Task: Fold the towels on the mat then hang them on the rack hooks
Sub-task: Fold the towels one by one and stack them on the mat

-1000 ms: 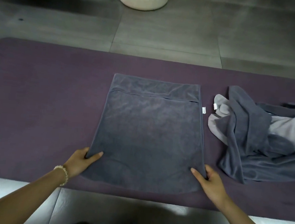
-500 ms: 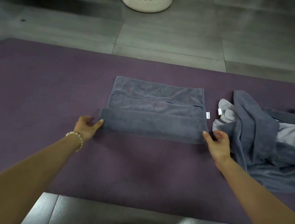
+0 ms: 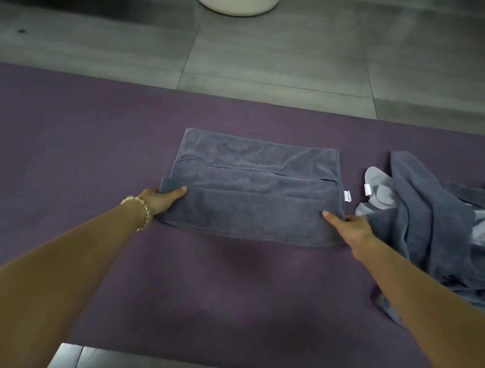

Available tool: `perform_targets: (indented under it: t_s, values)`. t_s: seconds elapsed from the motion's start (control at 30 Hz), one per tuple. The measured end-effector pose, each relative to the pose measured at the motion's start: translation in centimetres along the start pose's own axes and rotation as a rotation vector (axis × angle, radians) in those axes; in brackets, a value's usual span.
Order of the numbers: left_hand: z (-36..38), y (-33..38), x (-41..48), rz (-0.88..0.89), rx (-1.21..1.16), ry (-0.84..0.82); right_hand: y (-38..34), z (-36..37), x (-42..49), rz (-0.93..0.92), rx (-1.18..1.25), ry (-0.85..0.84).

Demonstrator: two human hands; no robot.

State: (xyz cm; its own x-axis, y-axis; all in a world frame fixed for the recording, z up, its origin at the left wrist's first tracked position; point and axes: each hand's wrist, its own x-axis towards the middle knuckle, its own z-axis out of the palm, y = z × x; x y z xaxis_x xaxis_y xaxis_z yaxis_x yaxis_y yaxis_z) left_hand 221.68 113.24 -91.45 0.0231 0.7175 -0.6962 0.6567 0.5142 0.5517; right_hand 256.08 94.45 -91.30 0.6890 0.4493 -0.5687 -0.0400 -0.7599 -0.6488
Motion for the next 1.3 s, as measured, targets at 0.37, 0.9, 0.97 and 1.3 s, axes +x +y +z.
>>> perform_targets:
  t_s: [0.37, 0.9, 0.97, 1.3]
  values:
    - [-0.9, -2.5, -5.2, 0.14, -0.066, 0.006, 4.5, -0.4, -6.1, -0.235, 0.125, 0.026]
    - [2.4, -14.1, -10.3, 1.083, 0.688, 0.042, 10.4, 1.4, -12.4, -0.935, -0.494, -0.045]
    - [3.6, -13.9, -9.8, 1.15, 0.743, -0.052, 10.6, 3.4, -12.6, -0.97, -0.512, -0.206]
    - [2.6, -13.5, -8.4, 1.114, 0.732, -0.156, 10.5, 3.7, -11.0, -1.011, -0.696, -0.418]
